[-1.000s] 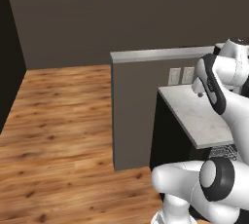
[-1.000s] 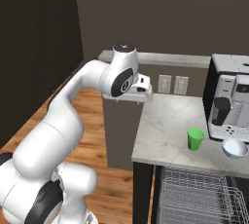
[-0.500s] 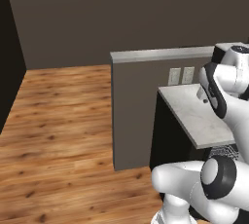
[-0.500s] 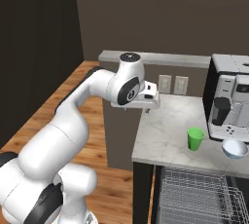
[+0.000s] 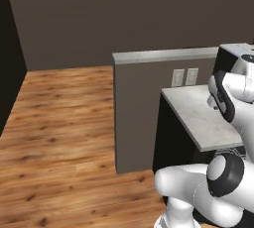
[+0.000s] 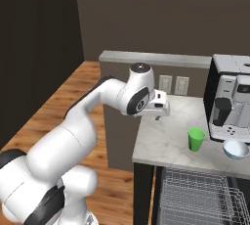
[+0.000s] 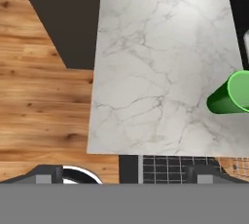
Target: Pick up the cup and bowl from the counter, place them in the dishwasher, and close the dishwasher door.
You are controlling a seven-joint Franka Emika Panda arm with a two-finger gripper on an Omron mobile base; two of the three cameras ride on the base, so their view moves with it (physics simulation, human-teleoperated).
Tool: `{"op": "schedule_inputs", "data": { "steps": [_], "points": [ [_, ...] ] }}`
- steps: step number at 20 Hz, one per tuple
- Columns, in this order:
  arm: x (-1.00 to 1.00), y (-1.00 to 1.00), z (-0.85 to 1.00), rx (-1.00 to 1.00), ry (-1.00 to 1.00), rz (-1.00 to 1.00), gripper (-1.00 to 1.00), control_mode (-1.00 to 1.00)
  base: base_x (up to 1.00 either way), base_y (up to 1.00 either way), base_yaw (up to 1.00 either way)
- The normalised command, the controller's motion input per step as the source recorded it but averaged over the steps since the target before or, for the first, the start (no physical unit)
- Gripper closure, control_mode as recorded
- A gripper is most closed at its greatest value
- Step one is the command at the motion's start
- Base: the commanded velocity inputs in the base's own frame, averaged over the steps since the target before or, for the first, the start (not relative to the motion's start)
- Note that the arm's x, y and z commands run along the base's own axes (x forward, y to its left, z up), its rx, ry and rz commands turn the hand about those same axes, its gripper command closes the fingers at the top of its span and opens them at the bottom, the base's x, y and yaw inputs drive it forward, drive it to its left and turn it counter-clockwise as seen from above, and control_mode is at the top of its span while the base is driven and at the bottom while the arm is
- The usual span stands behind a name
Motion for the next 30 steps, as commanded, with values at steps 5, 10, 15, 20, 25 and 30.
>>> {"op": "schedule_inputs", "data": {
  "steps": [5,10,15,20,25,30],
  "points": [
    [0.09,-0.36,-0.13,0.0,0.0,0.0,-1.0,-1.0,0.0,0.0,0.0],
    [0.2,-0.33,-0.16,0.0,0.0,0.0,-1.0,-1.0,0.0,0.0,0.0],
    [0.18,-0.34,-0.17,0.0,0.0,0.0,-1.0,-1.0,0.0,0.0,0.0],
    [0.13,-0.31,-0.2,0.0,0.0,0.0,-1.0,-1.0,0.0,0.0,0.0],
    [0.03,-0.28,-0.22,0.0,0.0,0.0,-1.0,-1.0,0.0,0.0,0.0],
    [0.1,-0.32,-0.24,0.0,0.0,0.0,-1.0,-1.0,0.0,0.0,0.0]
  ]
}}
